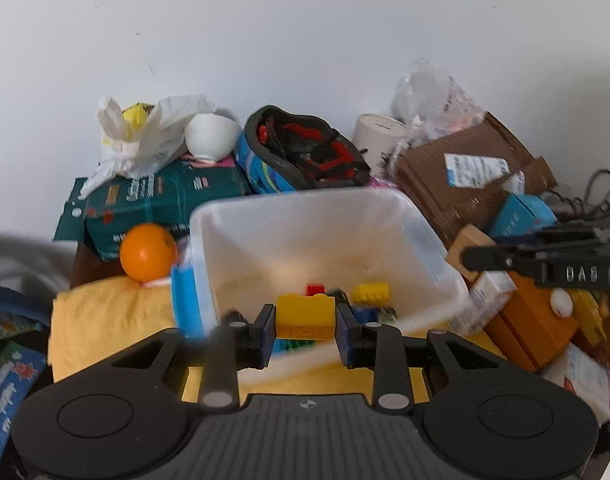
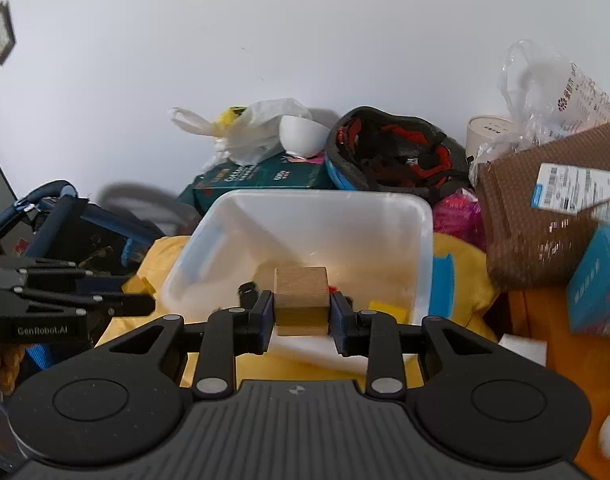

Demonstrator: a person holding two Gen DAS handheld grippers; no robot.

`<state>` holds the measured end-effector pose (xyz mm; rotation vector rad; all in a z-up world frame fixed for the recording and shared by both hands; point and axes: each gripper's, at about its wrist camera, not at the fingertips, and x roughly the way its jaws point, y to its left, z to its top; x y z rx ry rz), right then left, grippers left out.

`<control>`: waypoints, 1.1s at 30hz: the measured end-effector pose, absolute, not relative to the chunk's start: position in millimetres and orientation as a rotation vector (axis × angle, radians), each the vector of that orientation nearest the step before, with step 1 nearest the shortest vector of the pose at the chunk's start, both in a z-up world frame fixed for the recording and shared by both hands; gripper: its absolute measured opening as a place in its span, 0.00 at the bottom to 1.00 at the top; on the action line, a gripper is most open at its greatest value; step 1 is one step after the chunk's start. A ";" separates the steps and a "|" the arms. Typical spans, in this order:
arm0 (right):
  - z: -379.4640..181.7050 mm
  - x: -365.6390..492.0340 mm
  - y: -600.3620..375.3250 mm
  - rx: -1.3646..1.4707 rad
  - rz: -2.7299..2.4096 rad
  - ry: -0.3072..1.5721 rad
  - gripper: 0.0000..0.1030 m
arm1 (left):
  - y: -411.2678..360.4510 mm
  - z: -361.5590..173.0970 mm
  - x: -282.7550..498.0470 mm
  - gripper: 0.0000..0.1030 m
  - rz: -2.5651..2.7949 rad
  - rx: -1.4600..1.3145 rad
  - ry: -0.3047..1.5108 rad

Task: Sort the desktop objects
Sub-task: 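Carry the brown cube and yellow block into the clear bin and release, then grasp the second brown cube with the right gripper while the left gripper grasps a black car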

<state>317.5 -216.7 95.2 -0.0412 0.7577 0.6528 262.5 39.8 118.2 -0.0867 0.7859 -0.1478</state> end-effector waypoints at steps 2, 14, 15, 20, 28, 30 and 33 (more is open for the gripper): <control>99.1 330.4 -213.3 -0.066 0.641 0.772 0.32 | 42.0 123.9 274.2 0.33 -0.133 -0.093 0.788; 94.4 356.9 -198.3 -0.108 0.588 0.764 0.57 | 47.7 101.5 278.0 0.70 -0.081 -0.083 0.771; 91.5 353.0 -200.2 -0.099 0.602 0.766 0.57 | 49.3 94.8 270.2 0.70 -0.077 -0.072 0.767; 73.3 316.1 -207.6 -0.110 0.660 0.756 0.57 | 54.7 49.3 215.3 0.70 -0.066 -0.049 0.742; -24.7 215.9 -218.6 -0.213 0.775 0.846 0.64 | 43.7 -46.4 165.2 0.70 -0.080 -0.017 0.880; -50.1 201.6 -215.6 -0.253 0.783 0.886 0.62 | 42.3 -53.0 171.5 0.70 -0.066 -0.019 0.882; -68.0 193.3 -211.3 -0.277 0.769 0.892 0.59 | 39.5 -60.4 182.0 0.69 -0.055 -0.019 0.888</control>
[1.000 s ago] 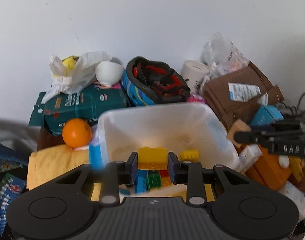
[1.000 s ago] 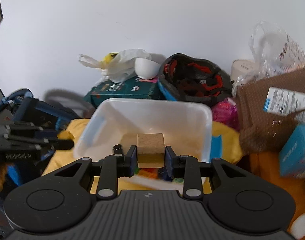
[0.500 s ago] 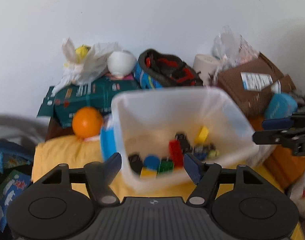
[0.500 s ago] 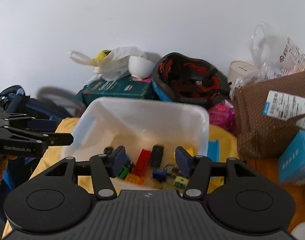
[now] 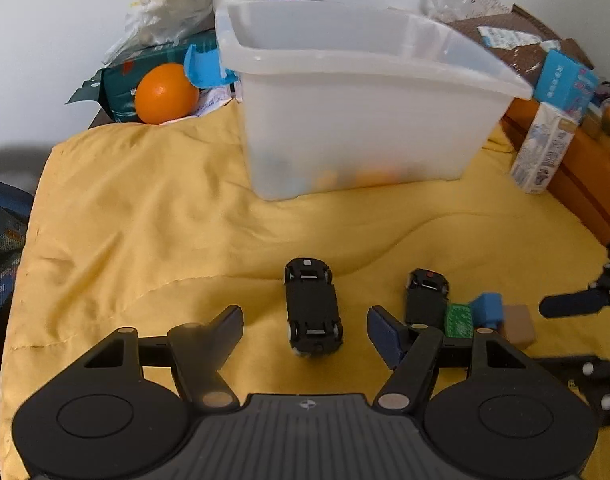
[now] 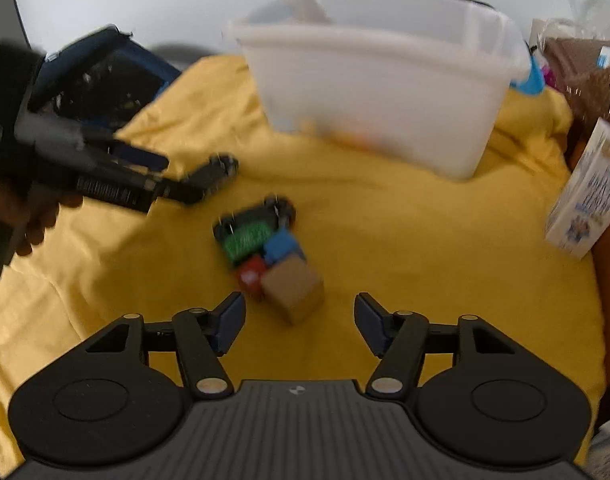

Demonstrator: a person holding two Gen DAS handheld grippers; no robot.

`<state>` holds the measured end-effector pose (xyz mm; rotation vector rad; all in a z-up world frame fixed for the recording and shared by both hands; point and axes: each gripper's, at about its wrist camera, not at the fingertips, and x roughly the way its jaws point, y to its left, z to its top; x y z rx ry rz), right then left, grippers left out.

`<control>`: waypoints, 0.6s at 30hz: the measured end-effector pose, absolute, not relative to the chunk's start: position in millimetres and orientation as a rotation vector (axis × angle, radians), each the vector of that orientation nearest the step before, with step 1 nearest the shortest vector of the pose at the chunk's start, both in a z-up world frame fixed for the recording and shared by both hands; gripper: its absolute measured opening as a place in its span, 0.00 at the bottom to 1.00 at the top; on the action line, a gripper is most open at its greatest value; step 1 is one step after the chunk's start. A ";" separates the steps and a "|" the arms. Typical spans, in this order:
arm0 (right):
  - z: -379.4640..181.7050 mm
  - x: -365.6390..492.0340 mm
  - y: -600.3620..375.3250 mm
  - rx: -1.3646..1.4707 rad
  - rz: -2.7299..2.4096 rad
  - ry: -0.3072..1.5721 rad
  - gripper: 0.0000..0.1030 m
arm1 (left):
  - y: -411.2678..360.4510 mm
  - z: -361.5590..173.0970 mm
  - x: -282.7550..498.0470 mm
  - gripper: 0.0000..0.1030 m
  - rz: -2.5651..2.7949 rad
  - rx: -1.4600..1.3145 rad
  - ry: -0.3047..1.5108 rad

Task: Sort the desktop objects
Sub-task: 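Grasp the second brown cube with the right gripper while the left gripper grasps a black car, then carry the brown cube and black car into the clear bin and release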

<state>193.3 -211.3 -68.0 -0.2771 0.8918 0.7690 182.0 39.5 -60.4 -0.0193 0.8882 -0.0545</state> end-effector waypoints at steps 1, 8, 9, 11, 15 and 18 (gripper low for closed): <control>-70.5 192.9 -209.7 -0.273 0.764 0.889 0.58 | 36.0 -64.7 186.2 0.68 -0.047 0.003 0.901; -82.6 200.8 -193.3 -0.333 0.800 0.870 0.42 | 23.8 -73.1 189.8 0.32 -0.106 0.050 0.911; -83.6 200.9 -192.4 -0.340 0.811 0.876 0.42 | 24.4 -72.0 187.9 0.32 -0.115 0.044 0.906; -83.2 200.4 -193.4 -0.329 0.834 0.879 0.42 | 27.0 -68.8 181.3 0.32 -0.135 0.037 0.890; -75.8 194.8 -210.5 -0.260 0.825 0.881 0.42 | 36.7 -54.0 160.0 0.32 -0.155 -0.018 0.846; -63.7 194.0 -232.5 -0.151 0.794 0.883 0.42 | 37.7 -36.1 146.7 0.32 -0.165 -0.029 0.817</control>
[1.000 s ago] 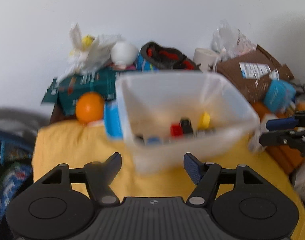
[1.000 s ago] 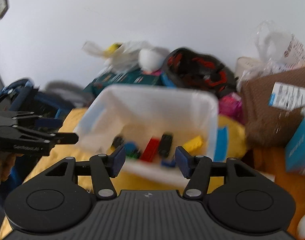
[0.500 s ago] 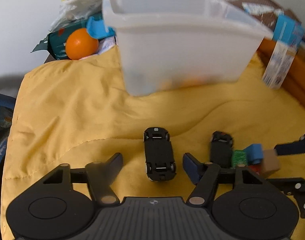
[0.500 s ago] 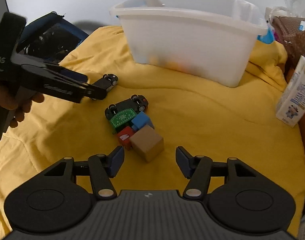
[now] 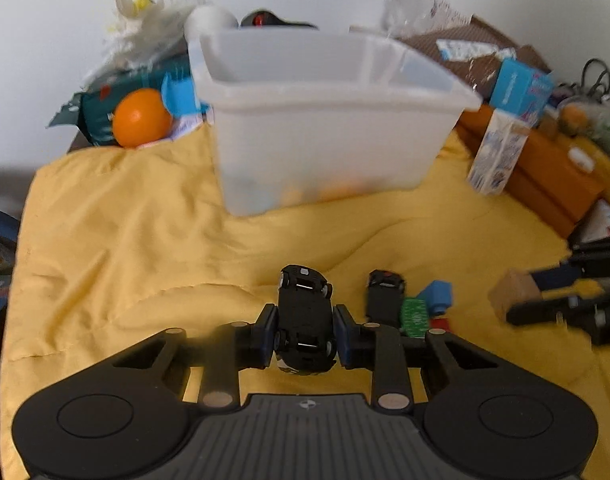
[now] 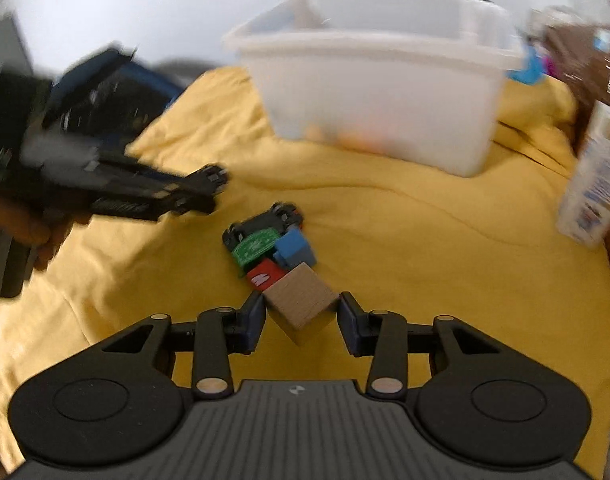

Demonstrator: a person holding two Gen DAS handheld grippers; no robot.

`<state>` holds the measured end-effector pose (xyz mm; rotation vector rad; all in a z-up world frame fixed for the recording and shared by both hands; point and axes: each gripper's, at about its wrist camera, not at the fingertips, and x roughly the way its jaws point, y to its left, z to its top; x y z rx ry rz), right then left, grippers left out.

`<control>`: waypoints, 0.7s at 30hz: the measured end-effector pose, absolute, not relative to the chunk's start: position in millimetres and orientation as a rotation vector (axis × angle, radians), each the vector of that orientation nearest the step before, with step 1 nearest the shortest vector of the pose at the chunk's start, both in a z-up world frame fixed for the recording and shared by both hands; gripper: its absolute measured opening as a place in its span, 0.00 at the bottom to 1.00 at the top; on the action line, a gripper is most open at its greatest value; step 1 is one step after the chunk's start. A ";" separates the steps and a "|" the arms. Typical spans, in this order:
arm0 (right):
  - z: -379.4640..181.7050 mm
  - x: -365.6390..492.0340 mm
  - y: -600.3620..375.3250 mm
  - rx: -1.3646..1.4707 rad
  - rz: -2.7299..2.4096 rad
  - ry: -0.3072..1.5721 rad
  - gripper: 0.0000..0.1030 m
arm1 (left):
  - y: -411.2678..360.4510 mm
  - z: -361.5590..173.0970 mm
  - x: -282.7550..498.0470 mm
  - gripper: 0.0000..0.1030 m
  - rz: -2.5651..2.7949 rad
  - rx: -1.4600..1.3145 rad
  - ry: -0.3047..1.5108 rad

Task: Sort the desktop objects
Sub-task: 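Carry the brown cube and black car into the clear bin and release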

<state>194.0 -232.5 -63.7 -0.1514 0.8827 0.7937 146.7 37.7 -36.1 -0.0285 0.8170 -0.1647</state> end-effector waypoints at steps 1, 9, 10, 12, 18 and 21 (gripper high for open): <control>-59.7 195.5 -236.2 -0.122 0.784 0.880 0.42 | 38.5 -28.2 144.6 0.32 -0.158 -0.042 0.810; 15.6 226.5 -246.7 0.074 0.726 0.753 0.42 | 28.9 48.3 167.7 0.32 -0.179 -0.131 0.714; 27.2 232.7 -244.1 0.077 0.721 0.736 0.42 | 27.6 58.6 174.3 0.32 -0.181 -0.146 0.709; 45.0 245.1 -239.9 0.081 0.712 0.724 0.42 | 24.7 74.5 186.3 0.32 -0.187 -0.160 0.699; 83.0 284.7 -231.4 0.069 0.660 0.713 0.42 | 24.8 105.4 221.0 0.32 -0.178 -0.138 0.696; 95.5 299.7 -226.9 0.041 0.650 0.709 0.42 | 29.9 113.2 238.0 0.32 -0.164 -0.123 0.719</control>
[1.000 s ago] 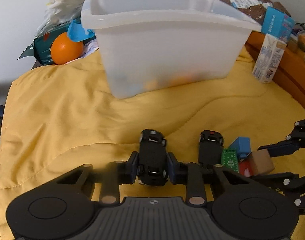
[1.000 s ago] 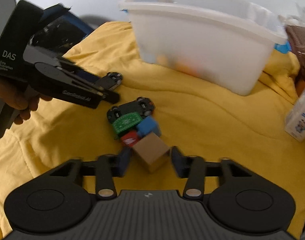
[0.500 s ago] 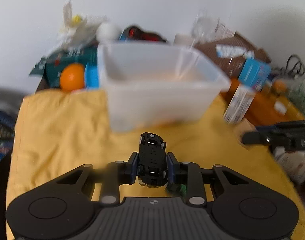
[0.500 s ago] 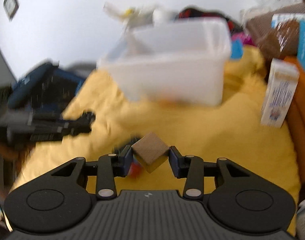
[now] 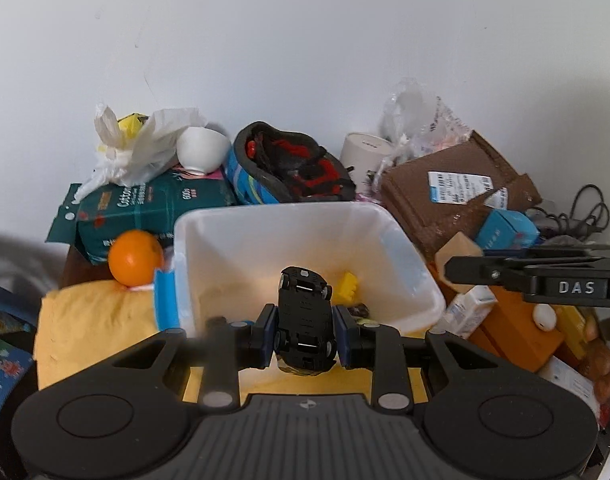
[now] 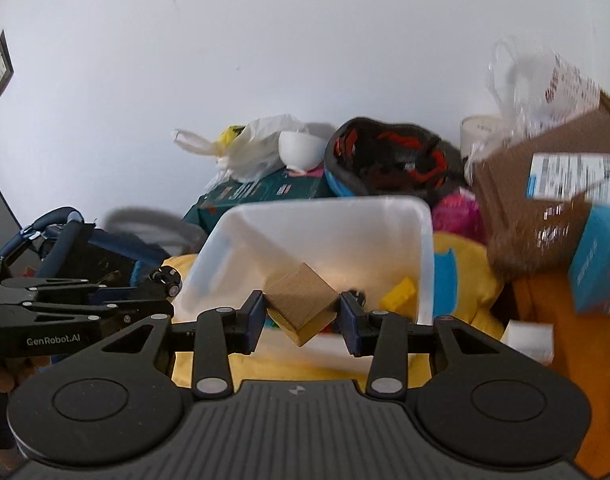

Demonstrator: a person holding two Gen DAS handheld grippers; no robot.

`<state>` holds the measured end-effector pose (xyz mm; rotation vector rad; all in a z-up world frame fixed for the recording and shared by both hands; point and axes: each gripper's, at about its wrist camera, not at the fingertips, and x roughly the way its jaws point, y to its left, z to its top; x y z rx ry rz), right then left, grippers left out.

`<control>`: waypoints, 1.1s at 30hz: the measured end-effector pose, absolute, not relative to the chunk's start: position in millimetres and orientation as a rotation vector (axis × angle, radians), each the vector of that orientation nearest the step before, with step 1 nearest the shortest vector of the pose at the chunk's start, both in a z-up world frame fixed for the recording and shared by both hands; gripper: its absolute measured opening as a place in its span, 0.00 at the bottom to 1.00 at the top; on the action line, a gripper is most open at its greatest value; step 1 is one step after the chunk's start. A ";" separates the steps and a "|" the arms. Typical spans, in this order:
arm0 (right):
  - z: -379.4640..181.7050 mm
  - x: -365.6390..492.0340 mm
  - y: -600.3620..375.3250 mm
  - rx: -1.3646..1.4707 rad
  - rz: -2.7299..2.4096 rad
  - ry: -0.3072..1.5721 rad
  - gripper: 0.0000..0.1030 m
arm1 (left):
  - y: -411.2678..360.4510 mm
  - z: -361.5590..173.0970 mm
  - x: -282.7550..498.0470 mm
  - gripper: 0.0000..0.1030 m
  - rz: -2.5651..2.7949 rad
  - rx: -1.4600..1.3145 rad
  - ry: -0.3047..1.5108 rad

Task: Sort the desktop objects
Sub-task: 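Carry the brown cube and black car into the clear bin and release, then grasp the red block with the right gripper while the left gripper grasps the green block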

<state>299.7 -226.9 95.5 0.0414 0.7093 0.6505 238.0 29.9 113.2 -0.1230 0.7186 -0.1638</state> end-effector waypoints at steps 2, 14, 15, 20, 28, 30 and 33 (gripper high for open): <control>99.2 305.6 -225.8 0.017 0.649 0.707 0.42 | 33.9 118.1 249.8 0.32 -0.150 -0.118 0.735; 95.9 367.9 -202.4 -0.090 0.611 0.839 0.42 | 40.7 130.1 307.7 0.36 -0.117 -0.116 0.833; 95.3 369.4 -201.7 -0.097 0.611 0.844 0.42 | 41.2 129.9 310.3 0.55 -0.092 -0.108 0.831; 91.0 375.0 -198.5 -0.114 0.580 0.833 0.70 | 44.5 118.3 304.2 0.76 -0.034 -0.075 0.810; 66.7 307.4 -207.2 -0.107 0.696 0.792 0.70 | 36.5 58.5 202.5 0.76 -0.129 -0.026 0.750; 37.6 269.5 -204.4 -0.154 0.765 0.818 0.70 | 32.4 26.6 173.7 0.76 -0.132 -0.031 0.794; -14.3 226.3 -198.3 -0.238 0.808 0.878 0.61 | 32.3 -17.6 139.3 0.76 -0.110 -0.070 0.863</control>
